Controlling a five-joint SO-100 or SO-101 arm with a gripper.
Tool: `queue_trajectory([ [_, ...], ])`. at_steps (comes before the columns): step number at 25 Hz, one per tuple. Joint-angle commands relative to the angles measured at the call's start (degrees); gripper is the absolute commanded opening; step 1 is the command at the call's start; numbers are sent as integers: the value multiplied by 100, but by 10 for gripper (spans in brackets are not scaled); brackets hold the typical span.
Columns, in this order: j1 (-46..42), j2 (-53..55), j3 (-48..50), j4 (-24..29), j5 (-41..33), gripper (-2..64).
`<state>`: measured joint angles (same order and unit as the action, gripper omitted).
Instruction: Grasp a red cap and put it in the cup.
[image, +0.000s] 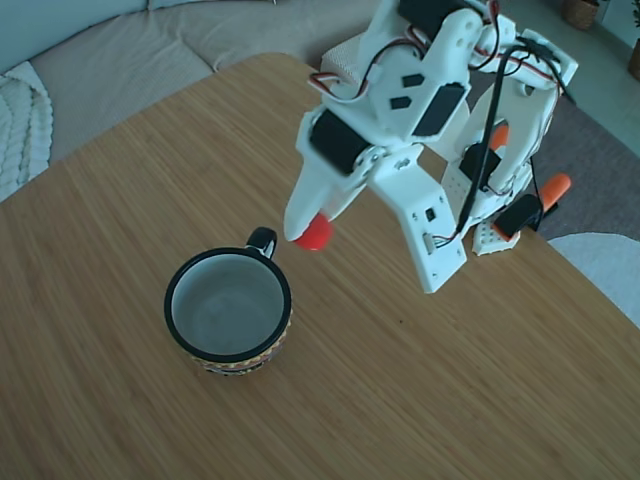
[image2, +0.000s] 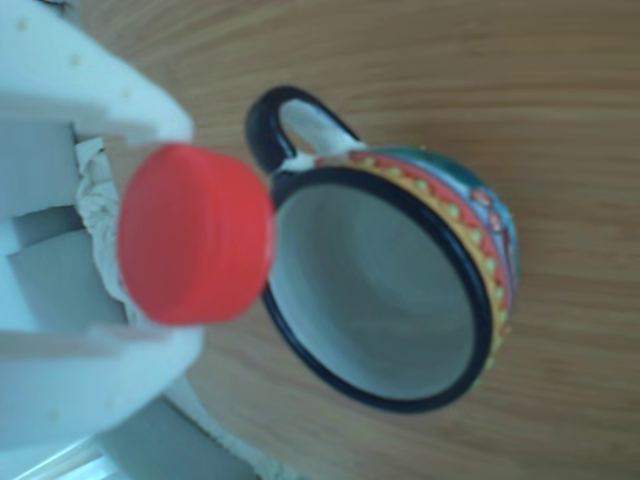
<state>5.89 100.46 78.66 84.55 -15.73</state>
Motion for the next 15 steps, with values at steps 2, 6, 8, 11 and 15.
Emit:
queue_trajectory([
  [2, -62, -316, -782, -53, 35, 161],
  [6, -62, -791, -1266, -53, 35, 161],
  [8, -62, -1037, -1459, -105, 35, 161],
  [11, -62, -1406, -1644, -264, 35, 161],
  [15, -62, -1898, -1916, -387, 35, 161],
])
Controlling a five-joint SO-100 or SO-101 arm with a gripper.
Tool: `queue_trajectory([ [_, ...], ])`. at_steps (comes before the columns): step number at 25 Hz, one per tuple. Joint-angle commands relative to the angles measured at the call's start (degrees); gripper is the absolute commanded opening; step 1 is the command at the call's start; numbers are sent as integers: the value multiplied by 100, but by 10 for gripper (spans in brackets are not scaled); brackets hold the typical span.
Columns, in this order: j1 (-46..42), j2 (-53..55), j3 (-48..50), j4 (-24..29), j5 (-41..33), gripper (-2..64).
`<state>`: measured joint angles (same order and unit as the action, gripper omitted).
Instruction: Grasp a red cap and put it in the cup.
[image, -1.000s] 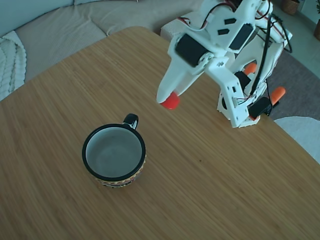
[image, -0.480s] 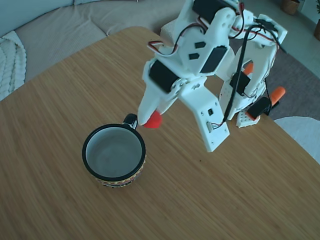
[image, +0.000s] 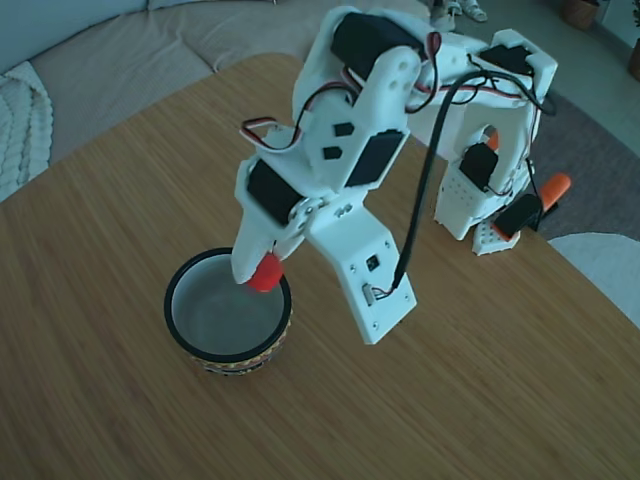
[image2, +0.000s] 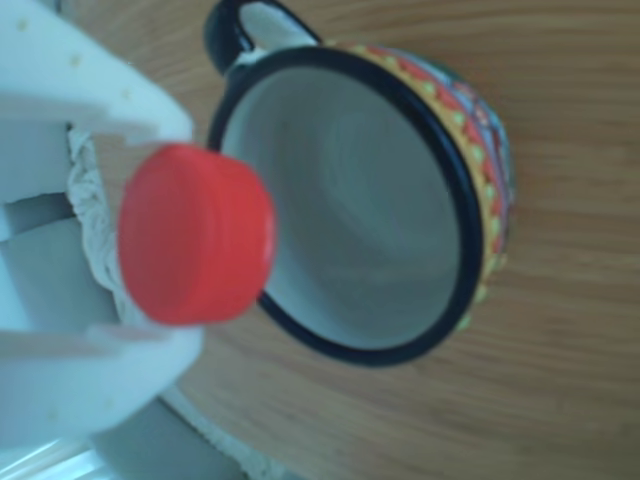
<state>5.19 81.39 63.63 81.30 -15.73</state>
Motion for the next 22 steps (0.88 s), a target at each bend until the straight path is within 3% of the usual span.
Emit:
queue_trajectory([
  [1, 9, -114, -475, -105, 35, 161],
  [9, 0, -1099, -1063, -132, 35, 161],
  [22, -88, -1266, -1107, -255, 18, 161],
])
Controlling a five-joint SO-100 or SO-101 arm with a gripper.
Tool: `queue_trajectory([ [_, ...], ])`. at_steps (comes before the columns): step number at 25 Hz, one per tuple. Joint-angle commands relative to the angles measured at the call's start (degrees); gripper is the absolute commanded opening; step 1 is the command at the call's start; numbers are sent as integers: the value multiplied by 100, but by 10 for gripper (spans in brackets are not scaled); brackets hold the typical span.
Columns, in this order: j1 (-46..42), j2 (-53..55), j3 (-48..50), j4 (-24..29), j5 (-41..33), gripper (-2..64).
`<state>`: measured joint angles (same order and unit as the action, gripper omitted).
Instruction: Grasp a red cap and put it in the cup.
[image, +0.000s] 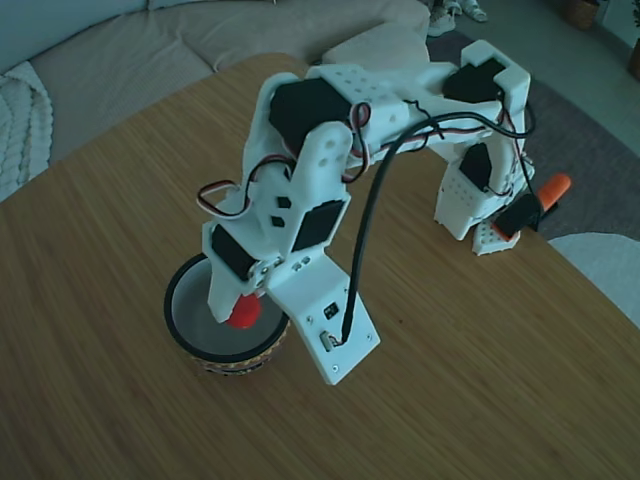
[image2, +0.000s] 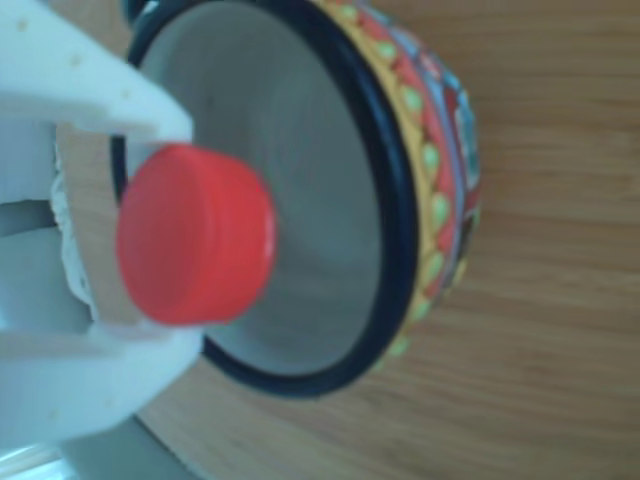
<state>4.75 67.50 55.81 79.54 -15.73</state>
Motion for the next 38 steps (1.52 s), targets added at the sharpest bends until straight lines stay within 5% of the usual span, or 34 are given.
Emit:
queue_trajectory([
  [1, -44, 123, -325, -123, 26, 161],
  [8, -53, 123, -325, -149, 18, 163],
  [15, -53, 132, -325, -149, 44, 325],
  [27, -149, 229, -325, -53, 44, 322],
  [38, -396, 1055, -448, 694, 53, 323],
])
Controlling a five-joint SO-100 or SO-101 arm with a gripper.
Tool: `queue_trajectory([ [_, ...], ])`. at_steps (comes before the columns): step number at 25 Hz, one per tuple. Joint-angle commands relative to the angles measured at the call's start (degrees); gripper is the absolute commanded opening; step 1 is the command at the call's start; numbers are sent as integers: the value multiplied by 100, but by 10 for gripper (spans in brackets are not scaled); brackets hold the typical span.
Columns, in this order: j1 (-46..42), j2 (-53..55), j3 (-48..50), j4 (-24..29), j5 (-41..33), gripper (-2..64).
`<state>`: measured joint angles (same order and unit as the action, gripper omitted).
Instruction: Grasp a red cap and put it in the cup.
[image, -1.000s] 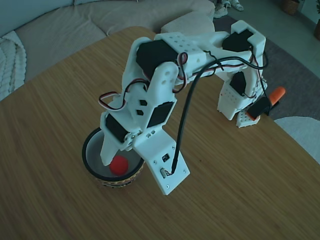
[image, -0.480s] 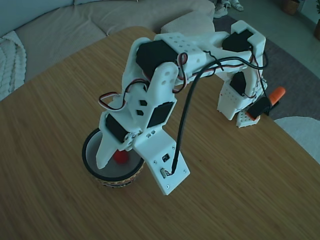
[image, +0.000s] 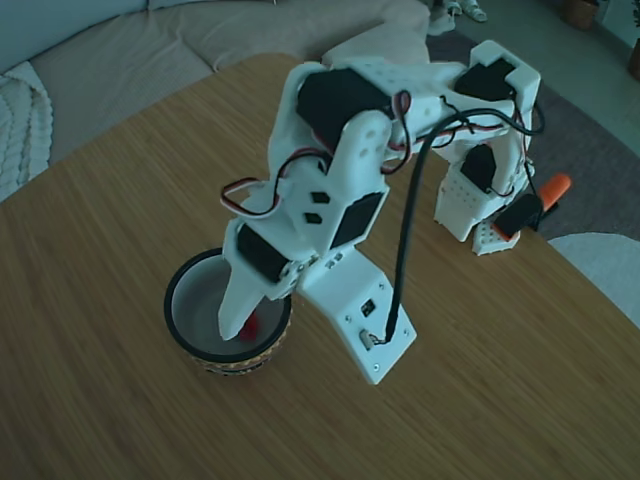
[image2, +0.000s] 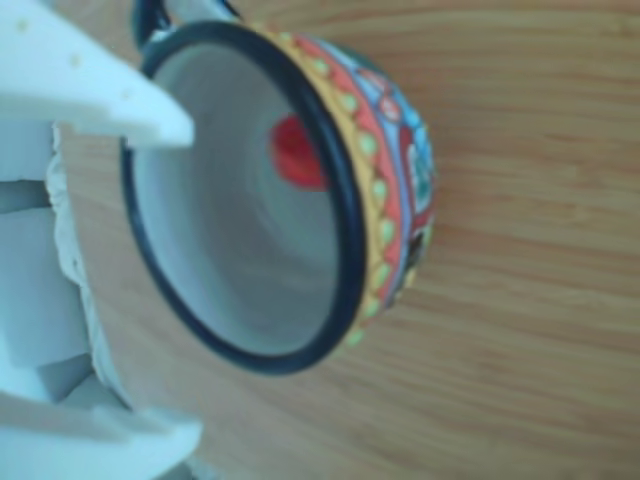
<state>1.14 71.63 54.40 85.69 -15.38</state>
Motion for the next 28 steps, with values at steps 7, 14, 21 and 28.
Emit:
queue_trajectory([
  [7, -35, 1767, -193, 352, 255, 322],
  [14, -35, 3015, 475, 272, 255, 322],
  [21, 9, 4140, 1318, 35, 255, 322],
  [28, -26, 5150, 2479, -501, 237, 322],
])
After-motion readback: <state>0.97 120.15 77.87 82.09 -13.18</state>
